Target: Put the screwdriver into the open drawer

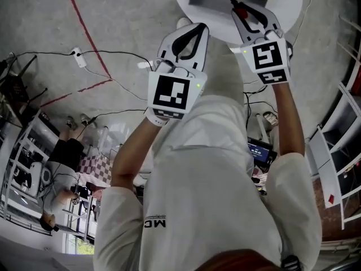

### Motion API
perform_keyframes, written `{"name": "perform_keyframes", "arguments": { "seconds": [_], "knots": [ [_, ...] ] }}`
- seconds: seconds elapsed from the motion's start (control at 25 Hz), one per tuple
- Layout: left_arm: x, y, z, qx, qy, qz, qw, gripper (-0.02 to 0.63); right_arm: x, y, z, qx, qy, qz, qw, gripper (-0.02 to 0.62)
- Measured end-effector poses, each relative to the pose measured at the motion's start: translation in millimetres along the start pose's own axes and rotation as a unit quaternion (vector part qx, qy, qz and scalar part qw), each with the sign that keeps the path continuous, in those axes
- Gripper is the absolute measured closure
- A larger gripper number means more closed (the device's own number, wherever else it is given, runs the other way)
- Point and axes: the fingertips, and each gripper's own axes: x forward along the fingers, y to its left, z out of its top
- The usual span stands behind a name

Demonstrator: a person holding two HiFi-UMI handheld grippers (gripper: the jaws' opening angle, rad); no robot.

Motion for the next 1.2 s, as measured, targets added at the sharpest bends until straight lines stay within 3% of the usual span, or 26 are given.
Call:
{"name": "perform_keyframes", "arguments": {
  "seconds": [0.44, 0.8, 1.2],
  "knots": [
    [-3.1, 13.2, -6.9, -0.009, 0.008, 0.015, 0.9998, 0.597, 49.0, -4.2, -45.1, -0.011, 0.088, 0.012, 0.996, 0.448],
    [-2.6, 20.8, -20.4, -0.023, 0.015, 0.020, 0.9994, 0.597, 86.1, -6.2, -76.5, 0.043, 0.175, 0.033, 0.983, 0.448],
    [1.6, 18.8, -27.4, -0.027, 0.021, 0.016, 0.9993, 0.597, 116.8, -0.5, -82.9, 0.090, 0.218, 0.061, 0.970, 0.448]
  ]
}}
